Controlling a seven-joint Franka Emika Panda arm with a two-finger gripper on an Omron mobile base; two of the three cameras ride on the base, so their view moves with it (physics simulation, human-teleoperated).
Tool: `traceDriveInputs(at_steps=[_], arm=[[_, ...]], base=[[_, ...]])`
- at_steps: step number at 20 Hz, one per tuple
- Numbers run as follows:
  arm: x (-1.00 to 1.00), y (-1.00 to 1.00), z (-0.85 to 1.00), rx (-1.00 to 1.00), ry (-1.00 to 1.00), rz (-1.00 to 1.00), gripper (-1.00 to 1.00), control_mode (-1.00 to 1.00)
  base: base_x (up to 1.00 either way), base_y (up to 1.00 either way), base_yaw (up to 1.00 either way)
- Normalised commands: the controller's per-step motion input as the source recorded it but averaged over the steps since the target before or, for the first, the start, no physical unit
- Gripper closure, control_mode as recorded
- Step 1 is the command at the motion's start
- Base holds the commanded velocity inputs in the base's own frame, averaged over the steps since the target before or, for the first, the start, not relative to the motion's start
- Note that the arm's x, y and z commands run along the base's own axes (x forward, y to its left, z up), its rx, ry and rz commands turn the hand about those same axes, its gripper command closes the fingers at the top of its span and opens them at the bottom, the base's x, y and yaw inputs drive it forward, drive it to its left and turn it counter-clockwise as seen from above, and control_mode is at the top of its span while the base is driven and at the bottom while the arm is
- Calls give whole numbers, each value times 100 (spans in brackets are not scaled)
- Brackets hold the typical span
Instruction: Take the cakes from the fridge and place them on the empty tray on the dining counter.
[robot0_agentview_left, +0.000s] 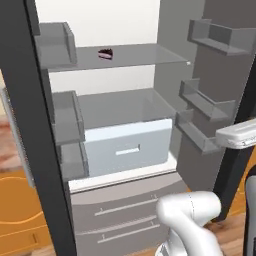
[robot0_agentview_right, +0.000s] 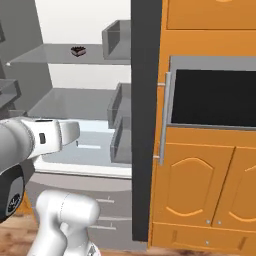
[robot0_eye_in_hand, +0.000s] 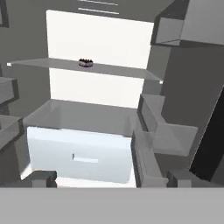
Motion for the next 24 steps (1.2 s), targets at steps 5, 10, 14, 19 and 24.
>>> traceDriveInputs(at_steps=[5, 10, 14, 19, 24], arm=[[0, 0, 0, 0, 0, 0, -100, 100], [0, 0, 0, 0, 0, 0, -100, 100], [0, 0, 0, 0, 0, 0, -100, 100], [0, 0, 0, 0, 0, 0, -100, 100], [0, 0, 0, 0, 0, 0, -100, 100]], base=[[45, 91, 0], [47, 64, 0], [61, -45, 0], [99, -73, 1], [100, -45, 13]])
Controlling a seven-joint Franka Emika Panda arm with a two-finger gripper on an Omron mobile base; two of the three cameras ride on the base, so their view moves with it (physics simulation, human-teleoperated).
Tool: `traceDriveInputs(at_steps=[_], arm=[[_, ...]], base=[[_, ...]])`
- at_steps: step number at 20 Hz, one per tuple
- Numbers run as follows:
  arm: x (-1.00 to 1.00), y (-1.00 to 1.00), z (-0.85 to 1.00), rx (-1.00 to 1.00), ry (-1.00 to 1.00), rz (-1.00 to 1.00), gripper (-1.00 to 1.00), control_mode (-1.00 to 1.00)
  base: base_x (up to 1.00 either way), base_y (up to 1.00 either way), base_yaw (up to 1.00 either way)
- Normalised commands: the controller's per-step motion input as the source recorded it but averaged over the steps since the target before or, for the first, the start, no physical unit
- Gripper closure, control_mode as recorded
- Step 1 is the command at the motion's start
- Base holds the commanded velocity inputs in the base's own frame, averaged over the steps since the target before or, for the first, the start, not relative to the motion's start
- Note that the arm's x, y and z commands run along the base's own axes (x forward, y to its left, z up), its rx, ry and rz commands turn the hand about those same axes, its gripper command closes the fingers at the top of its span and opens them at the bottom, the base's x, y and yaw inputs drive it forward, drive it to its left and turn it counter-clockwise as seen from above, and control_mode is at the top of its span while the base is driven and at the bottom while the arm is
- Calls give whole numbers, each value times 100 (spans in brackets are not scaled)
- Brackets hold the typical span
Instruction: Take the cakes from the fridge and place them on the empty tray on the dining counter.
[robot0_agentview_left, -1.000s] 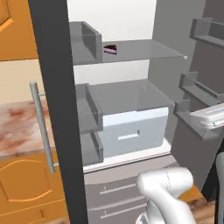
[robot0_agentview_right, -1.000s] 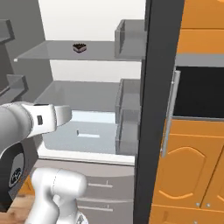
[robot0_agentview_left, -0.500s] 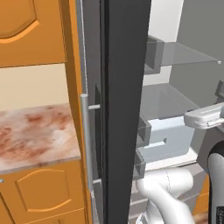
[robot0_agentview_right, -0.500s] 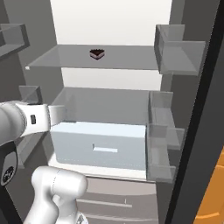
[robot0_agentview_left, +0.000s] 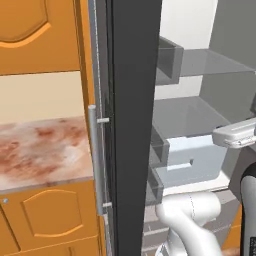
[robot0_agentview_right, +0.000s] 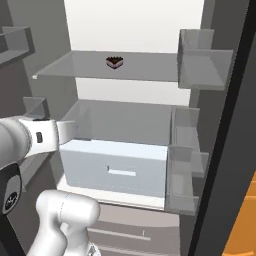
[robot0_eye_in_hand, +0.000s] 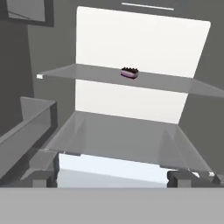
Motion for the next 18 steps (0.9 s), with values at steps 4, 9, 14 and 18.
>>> traceDriveInputs(at_steps=[4, 9, 14, 18], arm=[[0, 0, 0, 0, 0, 0, -100, 100], [0, 0, 0, 0, 0, 0, -100, 100], [0, 0, 0, 0, 0, 0, -100, 100], [0, 0, 0, 0, 0, 0, -100, 100]], base=[[100, -66, 44], [100, -68, 52], [100, -51, 30], [100, -15, 1]])
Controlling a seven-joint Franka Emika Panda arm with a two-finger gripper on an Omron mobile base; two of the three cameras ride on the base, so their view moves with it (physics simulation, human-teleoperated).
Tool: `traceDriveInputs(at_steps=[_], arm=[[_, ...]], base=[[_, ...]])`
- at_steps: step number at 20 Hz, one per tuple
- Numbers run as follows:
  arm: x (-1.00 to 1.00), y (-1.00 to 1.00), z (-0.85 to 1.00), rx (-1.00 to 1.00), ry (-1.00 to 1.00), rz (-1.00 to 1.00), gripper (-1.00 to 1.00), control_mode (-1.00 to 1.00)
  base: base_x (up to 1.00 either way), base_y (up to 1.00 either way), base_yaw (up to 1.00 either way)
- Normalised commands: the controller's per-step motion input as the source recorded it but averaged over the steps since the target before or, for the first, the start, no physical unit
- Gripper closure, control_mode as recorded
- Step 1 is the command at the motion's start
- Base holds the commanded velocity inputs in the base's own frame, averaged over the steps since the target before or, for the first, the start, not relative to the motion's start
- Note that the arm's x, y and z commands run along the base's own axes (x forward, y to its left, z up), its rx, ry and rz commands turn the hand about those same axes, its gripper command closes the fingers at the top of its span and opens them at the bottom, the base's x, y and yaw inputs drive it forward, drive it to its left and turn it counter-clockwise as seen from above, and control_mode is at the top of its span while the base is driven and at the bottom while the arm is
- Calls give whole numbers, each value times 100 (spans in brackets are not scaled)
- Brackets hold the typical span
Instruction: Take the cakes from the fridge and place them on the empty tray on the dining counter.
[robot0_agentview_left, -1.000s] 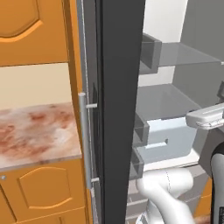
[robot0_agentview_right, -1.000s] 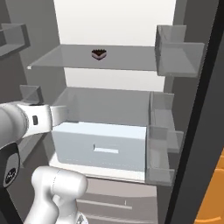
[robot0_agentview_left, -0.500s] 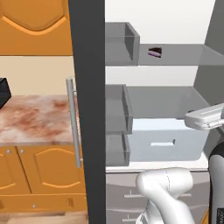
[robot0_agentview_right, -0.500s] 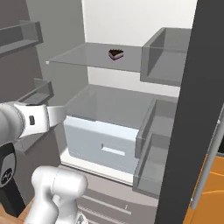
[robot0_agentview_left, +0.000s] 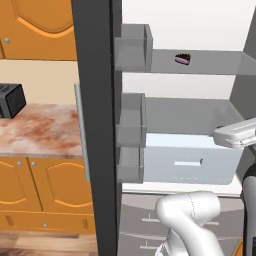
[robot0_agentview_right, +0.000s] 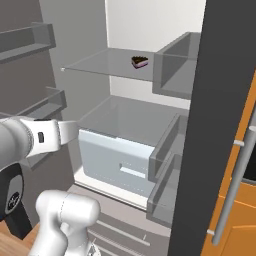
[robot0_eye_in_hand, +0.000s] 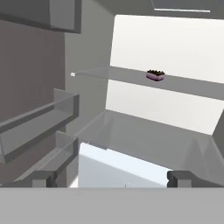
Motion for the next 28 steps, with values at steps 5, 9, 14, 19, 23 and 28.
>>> traceDriveInputs(at_steps=[5, 9, 14, 19, 23, 28], arm=[[0, 0, 0, 0, 0, 0, -100, 100], [0, 0, 0, 0, 0, 0, -100, 100], [0, 0, 0, 0, 0, 0, -100, 100], [6, -2, 0, 0, 2, -1, -100, -100], [18, -6, 34, 0, 11, -9, -100, -100], [24, -11, 54, 0, 11, -13, -100, -100]], base=[[100, 0, 0], [100, -22, 0], [32, -1, 0], [6, 0, 0], [0, 0, 0], [0, 0, 0]])
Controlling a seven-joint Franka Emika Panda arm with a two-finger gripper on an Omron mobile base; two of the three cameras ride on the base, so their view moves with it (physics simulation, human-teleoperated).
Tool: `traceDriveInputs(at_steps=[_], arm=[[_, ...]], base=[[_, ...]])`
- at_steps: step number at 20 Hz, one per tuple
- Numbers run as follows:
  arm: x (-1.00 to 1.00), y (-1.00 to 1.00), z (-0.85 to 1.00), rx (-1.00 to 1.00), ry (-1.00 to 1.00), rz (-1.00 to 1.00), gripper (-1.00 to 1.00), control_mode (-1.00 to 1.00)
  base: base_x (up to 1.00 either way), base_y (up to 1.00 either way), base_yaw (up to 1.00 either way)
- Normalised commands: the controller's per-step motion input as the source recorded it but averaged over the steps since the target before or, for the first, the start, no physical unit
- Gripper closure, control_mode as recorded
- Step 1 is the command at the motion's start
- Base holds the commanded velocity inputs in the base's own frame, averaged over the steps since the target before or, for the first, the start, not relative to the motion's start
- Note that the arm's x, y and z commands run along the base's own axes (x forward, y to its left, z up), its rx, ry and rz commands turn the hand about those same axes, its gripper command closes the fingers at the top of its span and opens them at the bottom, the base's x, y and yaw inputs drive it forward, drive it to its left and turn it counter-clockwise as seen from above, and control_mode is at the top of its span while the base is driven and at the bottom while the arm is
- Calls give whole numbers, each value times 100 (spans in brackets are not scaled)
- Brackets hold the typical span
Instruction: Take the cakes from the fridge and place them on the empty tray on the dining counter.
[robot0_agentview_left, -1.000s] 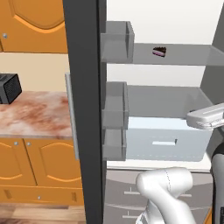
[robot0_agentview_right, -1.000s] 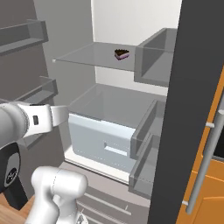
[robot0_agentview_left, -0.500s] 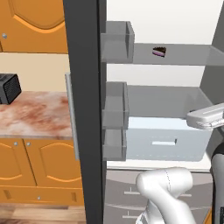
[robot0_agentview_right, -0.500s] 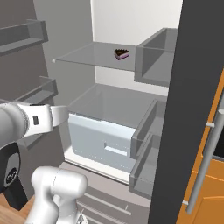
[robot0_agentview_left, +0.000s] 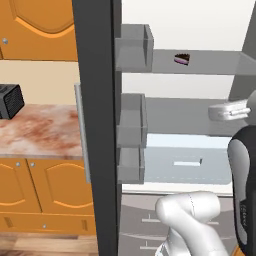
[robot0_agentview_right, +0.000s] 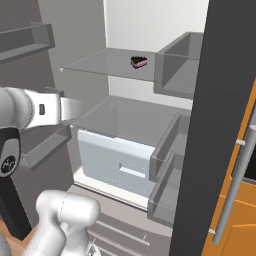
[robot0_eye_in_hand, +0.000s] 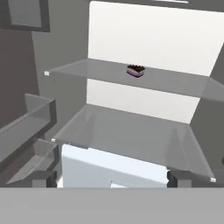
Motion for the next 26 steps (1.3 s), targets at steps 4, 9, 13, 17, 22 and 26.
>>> traceDriveInputs(at_steps=[4, 9, 13, 17, 22, 26], arm=[[14, -30, 38, 0, 2, -11, -100, -100], [14, -27, 2, 1, -3, -6, -100, -100], [55, -12, 0, 5, 0, 0, -100, -100], [76, 0, 0, 2, 0, 0, -100, -100], [80, -1, 0, 0, 0, 0, -100, -100], [72, -13, 0, 2, 0, 0, -100, -100]], base=[[0, 0, 0], [0, 0, 0], [0, 0, 0], [0, 0, 0], [0, 0, 0], [0, 0, 0]])
